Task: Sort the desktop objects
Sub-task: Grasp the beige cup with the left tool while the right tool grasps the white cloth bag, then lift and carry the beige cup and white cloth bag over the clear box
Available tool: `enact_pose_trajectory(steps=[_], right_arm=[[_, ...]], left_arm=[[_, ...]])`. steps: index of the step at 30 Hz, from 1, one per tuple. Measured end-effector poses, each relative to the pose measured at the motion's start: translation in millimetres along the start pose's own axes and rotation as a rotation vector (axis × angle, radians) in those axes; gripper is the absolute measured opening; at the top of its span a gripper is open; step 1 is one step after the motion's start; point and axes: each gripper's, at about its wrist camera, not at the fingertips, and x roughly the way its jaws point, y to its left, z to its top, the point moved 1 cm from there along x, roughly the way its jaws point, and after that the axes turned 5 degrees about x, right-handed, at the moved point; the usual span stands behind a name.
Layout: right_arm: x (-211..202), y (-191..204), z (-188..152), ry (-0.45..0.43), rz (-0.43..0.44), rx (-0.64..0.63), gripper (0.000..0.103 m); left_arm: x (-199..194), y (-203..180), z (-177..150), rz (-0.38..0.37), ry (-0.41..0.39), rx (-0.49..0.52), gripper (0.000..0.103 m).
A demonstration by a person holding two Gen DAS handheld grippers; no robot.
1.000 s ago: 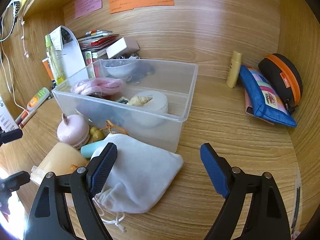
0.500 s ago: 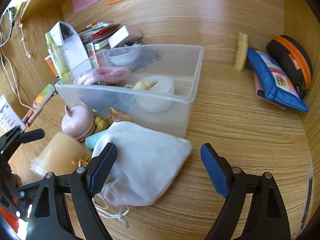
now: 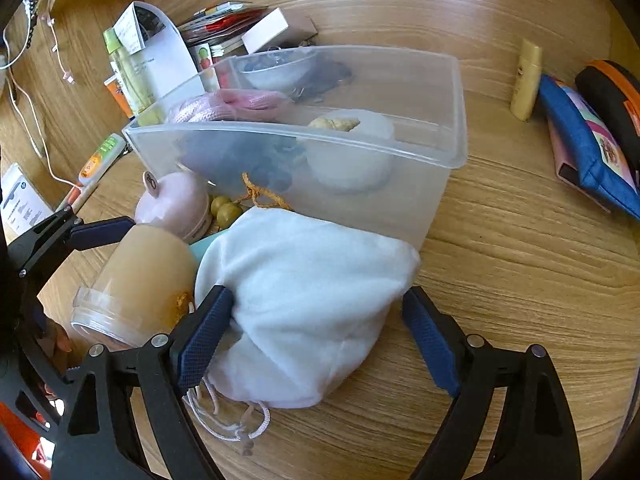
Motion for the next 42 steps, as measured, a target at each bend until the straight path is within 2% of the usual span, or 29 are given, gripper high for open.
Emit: enact_pose_trajectory(steps=[1,2,3,5,9,12,16,25,33,36,41,42], right_arm=[[0,0,0,-0.001,0.012,-0.005,0.076],[-1,3,-1,0.000,0.042,-0.018,0.062],[-2,5,-1,0.002,0.062,-0.028,0.056],[-4,8,-3,-0.017,0.051,-0.049,0.048],[-12,8,-4,-0.056,0.070,-0.049,0.031],[-17,3,-3,-0.080,0.085,-0.031,0.026],[-25,1,-3,-0.133,0.055,-0.027,0.023],[-51,-19,-2,-0.259,0.082,0.067,0.023],[-71,-21,-3,-0.334,0.079,0.071,0.022],[-73,-21,-5,-0.307,0.087,0.045,0.022],[-59,-22,-18,-0.176,0.025,0.001,0.023],[-58,-23,-21,-0.159,0.020,0.002,0.026]], left_arm=[[-1,0,0,-0.008,-0.005,-0.001,0.101],[-1,1,0,-0.013,-0.010,-0.002,0.101],[-2,2,0,-0.016,-0.016,-0.006,0.101],[-4,4,0,-0.019,-0.030,-0.011,0.099],[-9,7,-3,-0.052,-0.061,-0.022,0.083],[-11,7,-4,-0.064,-0.072,-0.017,0.076],[-14,5,-5,-0.050,-0.082,-0.012,0.073],[-22,9,-7,-0.005,-0.118,-0.049,0.067],[-27,16,-8,0.009,-0.135,-0.097,0.066],[-28,16,-8,0.004,-0.135,-0.098,0.066],[-27,15,-8,0.004,-0.134,-0.092,0.066],[-27,15,-8,0.004,-0.133,-0.090,0.066]])
